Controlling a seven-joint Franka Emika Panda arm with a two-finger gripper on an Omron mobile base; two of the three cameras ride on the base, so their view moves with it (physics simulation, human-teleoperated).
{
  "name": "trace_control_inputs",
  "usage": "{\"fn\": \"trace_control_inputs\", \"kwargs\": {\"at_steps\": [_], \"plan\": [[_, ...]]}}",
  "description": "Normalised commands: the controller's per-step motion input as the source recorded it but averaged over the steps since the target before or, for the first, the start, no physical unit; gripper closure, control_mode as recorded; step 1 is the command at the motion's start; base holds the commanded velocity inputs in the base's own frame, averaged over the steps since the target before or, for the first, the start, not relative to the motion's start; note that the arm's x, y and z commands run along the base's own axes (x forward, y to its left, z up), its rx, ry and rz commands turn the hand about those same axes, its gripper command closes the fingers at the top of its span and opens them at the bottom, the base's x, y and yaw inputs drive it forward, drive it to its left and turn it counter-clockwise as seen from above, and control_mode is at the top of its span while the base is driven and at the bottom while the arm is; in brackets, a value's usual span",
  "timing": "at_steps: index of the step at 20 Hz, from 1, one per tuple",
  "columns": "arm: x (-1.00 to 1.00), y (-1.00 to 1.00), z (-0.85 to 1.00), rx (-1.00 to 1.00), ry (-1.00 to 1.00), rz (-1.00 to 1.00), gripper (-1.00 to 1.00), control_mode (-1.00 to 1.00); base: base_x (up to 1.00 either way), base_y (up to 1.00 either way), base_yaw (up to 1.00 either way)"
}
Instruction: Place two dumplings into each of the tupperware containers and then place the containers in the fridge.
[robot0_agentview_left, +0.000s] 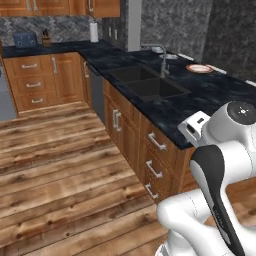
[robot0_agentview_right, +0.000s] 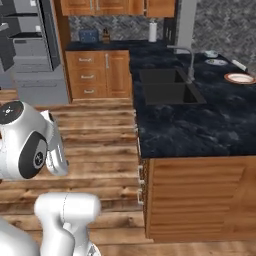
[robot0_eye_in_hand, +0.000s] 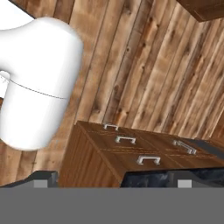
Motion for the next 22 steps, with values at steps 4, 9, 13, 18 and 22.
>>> {"fn": "trace_control_inputs", "kwargs": {"at_steps": [4, 9, 13, 18, 22], "plan": [[0.00, 0.00, 0.00, 0.00, 0.00, 0.00, -1.00, 1.00, -1.00, -0.75, 0.00], [0.00, 0.00, 0.00, 0.00, 0.00, 0.00, -1.00, 1.00, -0.79, -0.87, 0.00], [0.00, 0.00, 0.00, 0.00, 0.00, 0.00, -1.00, 1.00, -0.11, -1.00, 0.00], [0.00, 0.00, 0.00, 0.00, 0.00, 0.00, -1.00, 1.00, 0.07, -1.00, 0.00], [0.00, 0.00, 0.00, 0.00, 0.00, 0.00, -1.00, 1.00, 0.17, -1.00, 0.00]]}}
